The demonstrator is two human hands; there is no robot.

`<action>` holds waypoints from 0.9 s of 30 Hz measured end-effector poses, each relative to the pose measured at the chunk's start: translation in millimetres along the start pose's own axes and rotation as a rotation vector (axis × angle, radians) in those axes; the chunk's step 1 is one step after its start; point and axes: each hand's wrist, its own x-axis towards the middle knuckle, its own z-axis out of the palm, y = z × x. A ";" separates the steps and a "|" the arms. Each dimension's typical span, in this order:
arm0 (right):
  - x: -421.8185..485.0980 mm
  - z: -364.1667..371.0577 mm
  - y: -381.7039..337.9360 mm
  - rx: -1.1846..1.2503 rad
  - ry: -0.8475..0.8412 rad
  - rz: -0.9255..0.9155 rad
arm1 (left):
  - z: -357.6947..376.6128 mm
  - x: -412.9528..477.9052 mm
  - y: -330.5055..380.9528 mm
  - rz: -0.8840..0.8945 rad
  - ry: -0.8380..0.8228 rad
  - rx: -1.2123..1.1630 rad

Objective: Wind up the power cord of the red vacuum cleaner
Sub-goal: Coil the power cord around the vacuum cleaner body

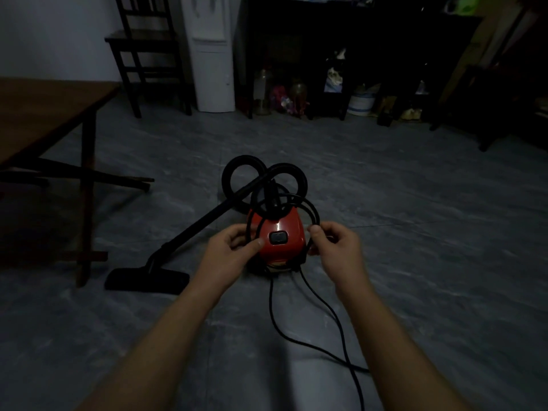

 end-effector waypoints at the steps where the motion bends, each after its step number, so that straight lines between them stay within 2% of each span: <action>1: -1.1 0.5 -0.1 0.025 0.006 0.024 | 2.3 -0.3 -1.5 -0.011 -0.007 -0.005; 5: -4.1 4.5 0.1 0.188 -0.001 0.120 | 9.9 -1.9 -6.5 -0.041 -0.040 0.012; 16: -3.0 12.1 7.2 0.342 -0.058 0.209 | 13.7 -8.2 -3.5 -0.060 -0.206 0.027; 22: -0.6 13.2 11.8 0.361 -0.066 0.259 | 13.7 -3.6 -1.8 -0.079 -0.116 -0.103; 27: -2.9 17.0 13.7 0.389 -0.119 0.295 | 15.3 1.8 -8.1 -0.128 0.066 -0.192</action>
